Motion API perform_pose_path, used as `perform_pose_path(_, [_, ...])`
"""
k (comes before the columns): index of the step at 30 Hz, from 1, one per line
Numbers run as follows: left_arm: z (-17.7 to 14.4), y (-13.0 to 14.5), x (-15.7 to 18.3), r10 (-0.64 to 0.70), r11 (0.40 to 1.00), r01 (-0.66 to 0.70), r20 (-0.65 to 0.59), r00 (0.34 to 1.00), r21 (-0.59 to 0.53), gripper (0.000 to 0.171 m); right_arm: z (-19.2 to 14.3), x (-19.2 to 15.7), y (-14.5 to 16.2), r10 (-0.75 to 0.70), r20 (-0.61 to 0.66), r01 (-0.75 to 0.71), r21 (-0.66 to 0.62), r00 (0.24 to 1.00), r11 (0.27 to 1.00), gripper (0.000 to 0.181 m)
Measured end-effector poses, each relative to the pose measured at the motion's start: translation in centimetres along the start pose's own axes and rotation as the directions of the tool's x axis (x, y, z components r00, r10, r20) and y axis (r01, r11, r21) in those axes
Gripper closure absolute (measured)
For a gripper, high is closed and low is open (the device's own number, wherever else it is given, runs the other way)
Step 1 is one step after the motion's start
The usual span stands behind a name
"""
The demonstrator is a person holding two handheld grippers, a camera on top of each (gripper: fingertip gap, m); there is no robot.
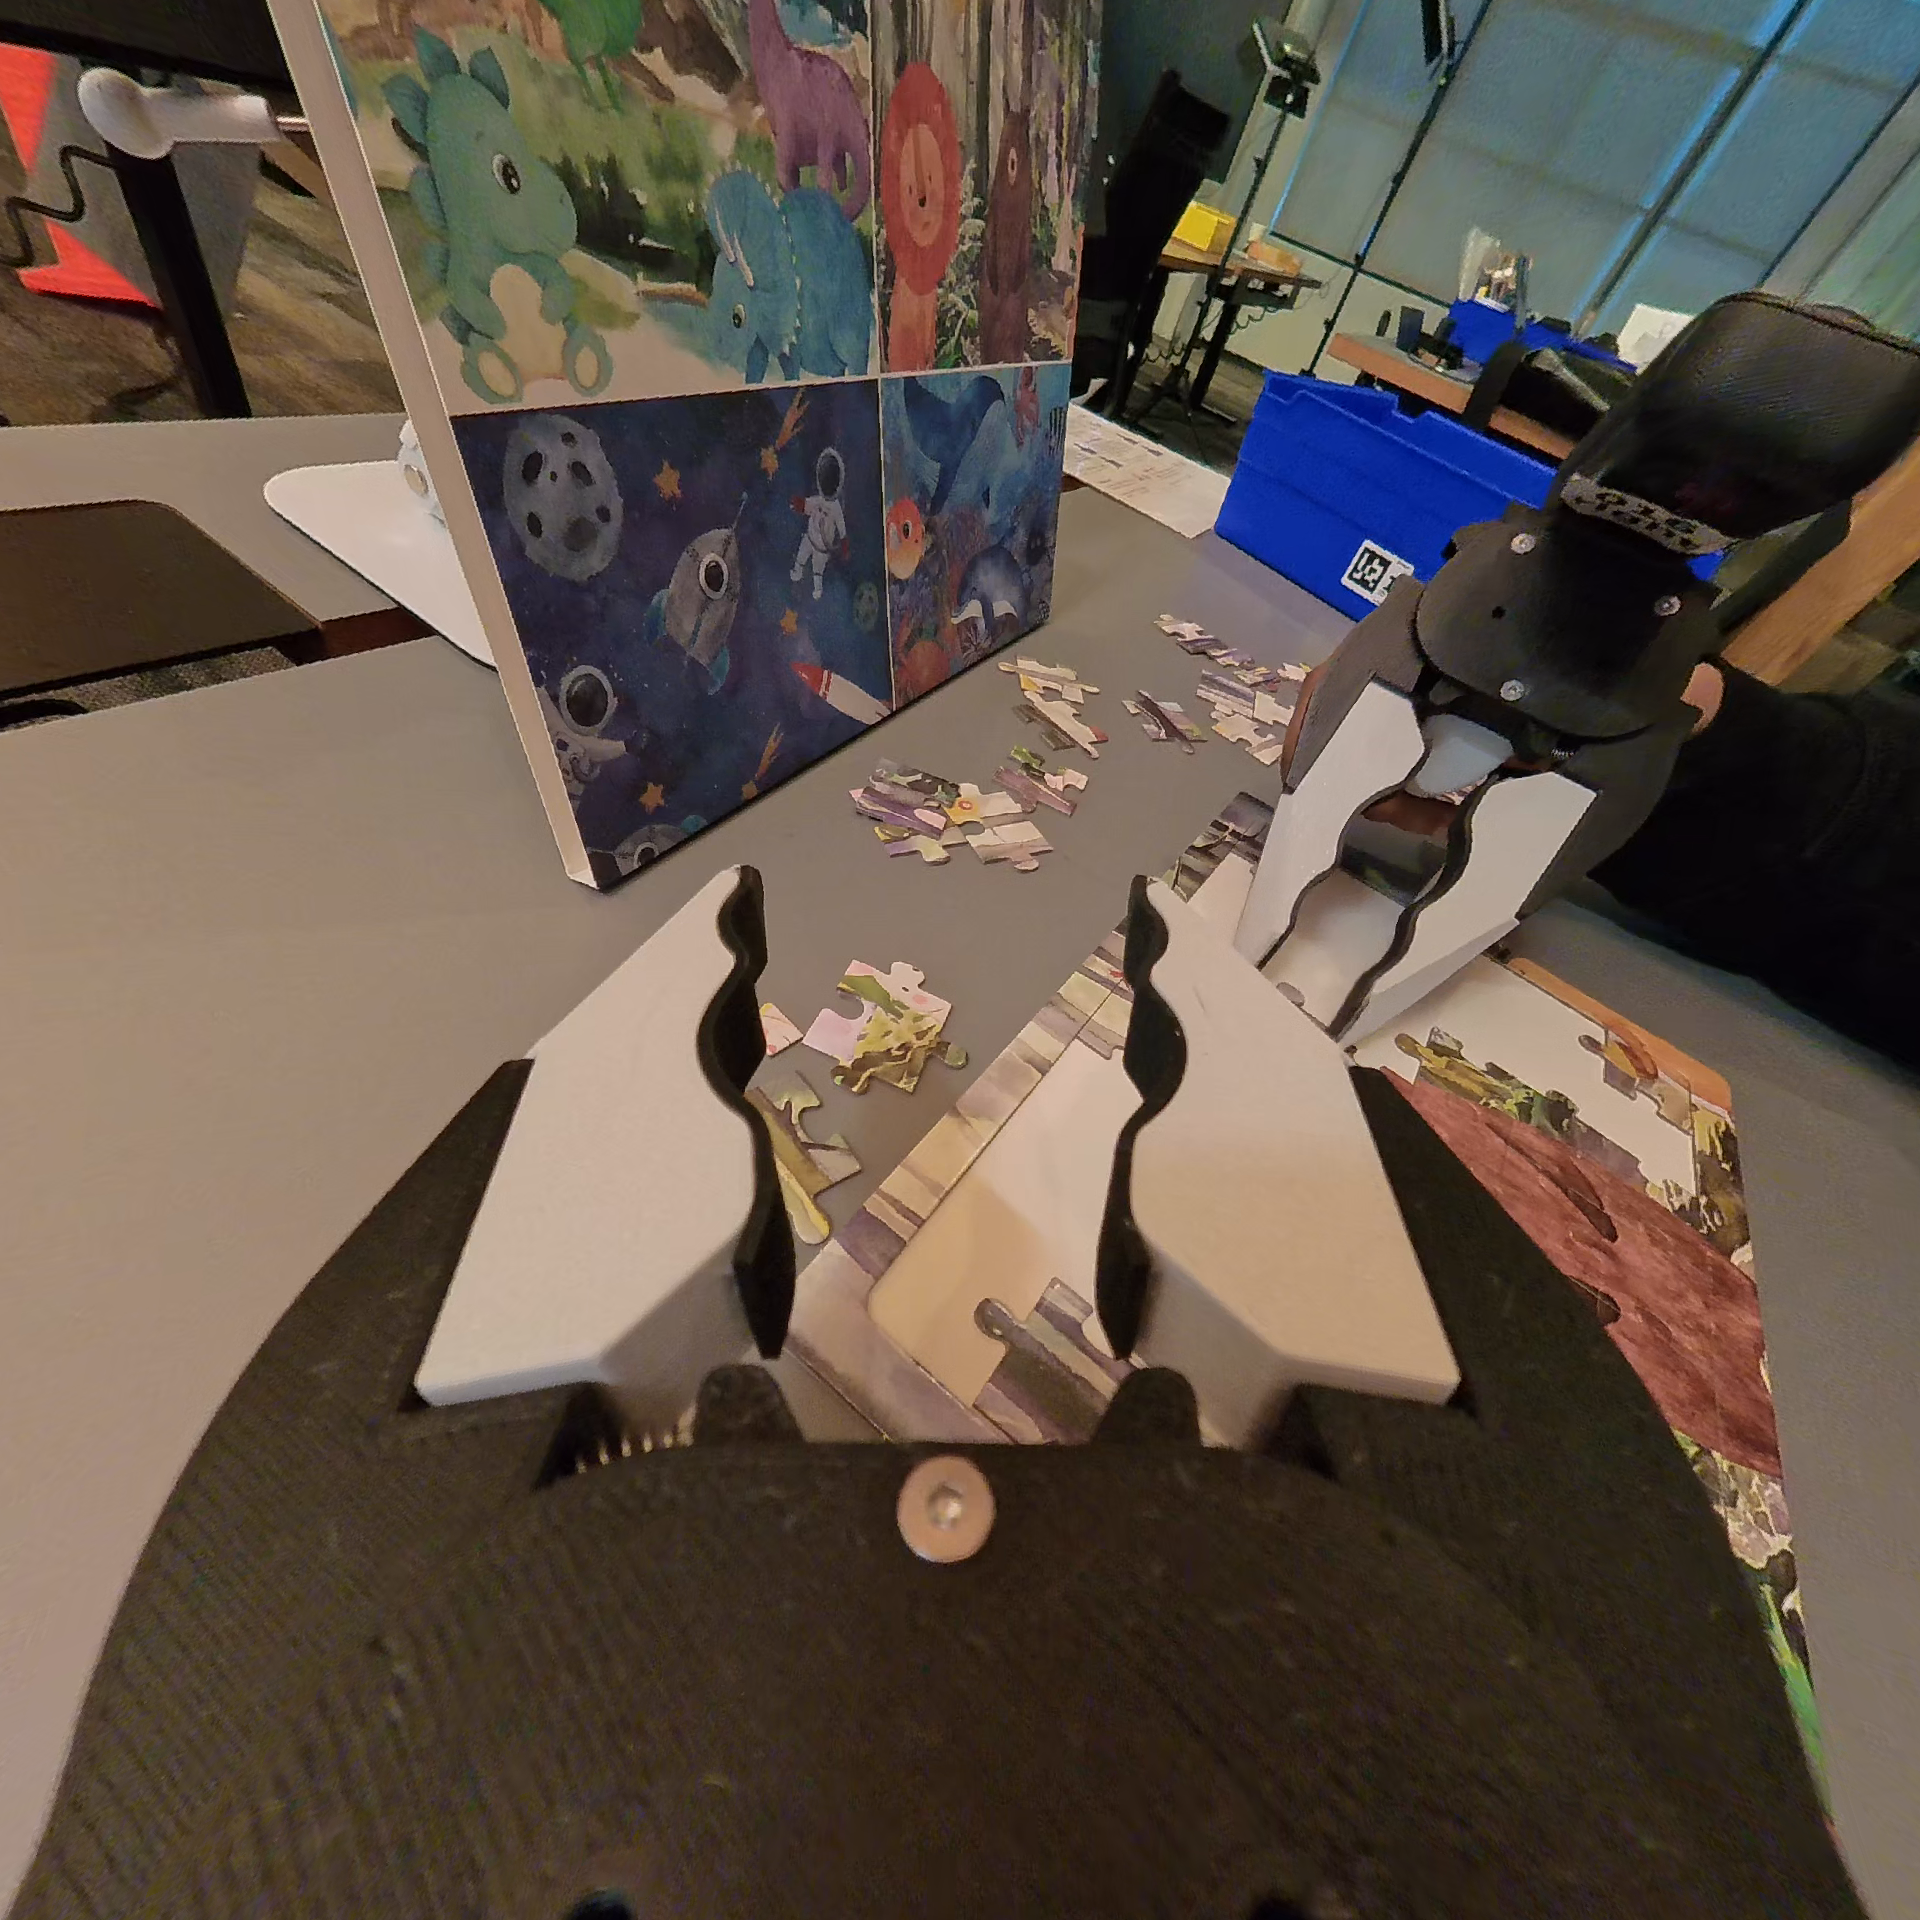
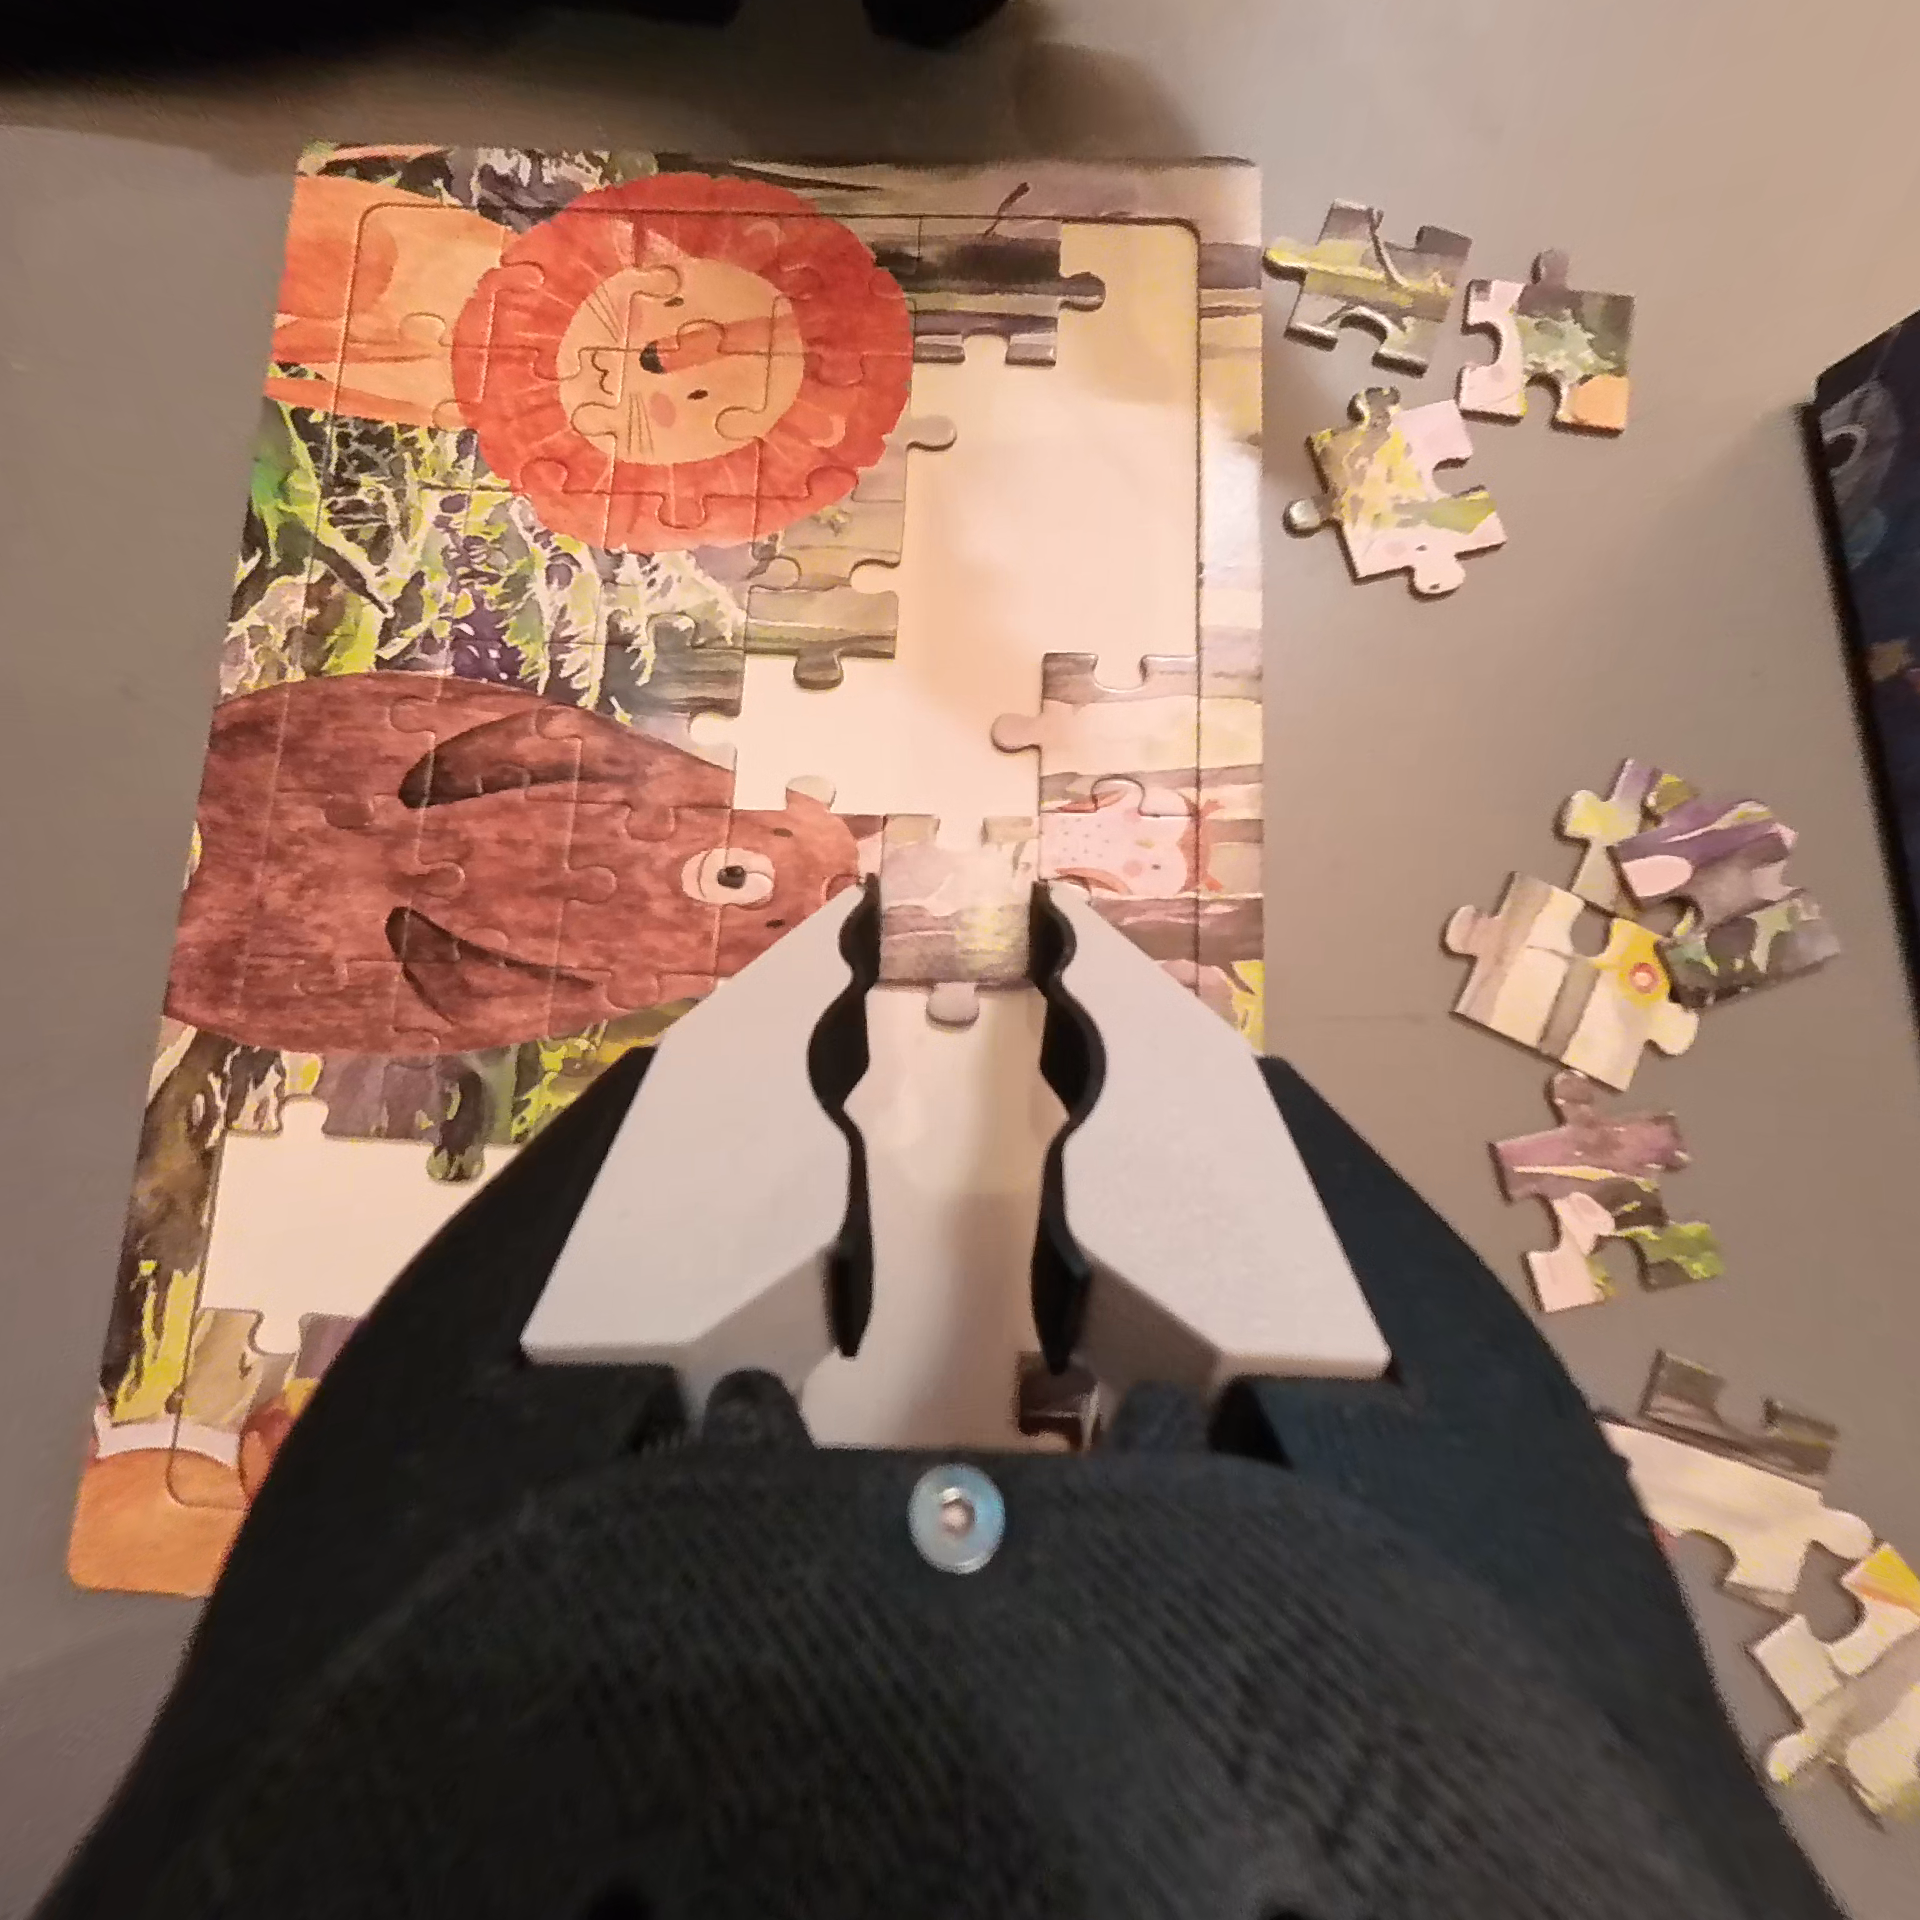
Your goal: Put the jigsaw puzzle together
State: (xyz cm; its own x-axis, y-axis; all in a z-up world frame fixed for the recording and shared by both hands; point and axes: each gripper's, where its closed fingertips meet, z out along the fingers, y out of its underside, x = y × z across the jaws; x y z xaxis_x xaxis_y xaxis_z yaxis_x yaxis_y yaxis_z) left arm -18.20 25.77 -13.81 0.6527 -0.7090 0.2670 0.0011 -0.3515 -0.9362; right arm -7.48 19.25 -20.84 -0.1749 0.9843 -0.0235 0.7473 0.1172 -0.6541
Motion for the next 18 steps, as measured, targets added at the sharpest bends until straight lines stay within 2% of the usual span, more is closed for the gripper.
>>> perform_pose_path(10, [-0.01, 0.00, -0.01, 0.000, 1.000, 0.000, 0.000, 1.000, 0.000, 0.103, 0.02, -0.17, -0.22, 0.072, 0.043, -0.074, 0.047, 0.997, 0.996, 0.153])
perform_pose_path(18, [-0.01, 0.00, 0.01, 0.003, 1.000, -0.003, 0.001, 1.000, 0.000, 0.103, 0.00, -0.20, -0.32, 0.070, 0.059, -0.074, 0.068, 0.996, 0.995, 0.156])
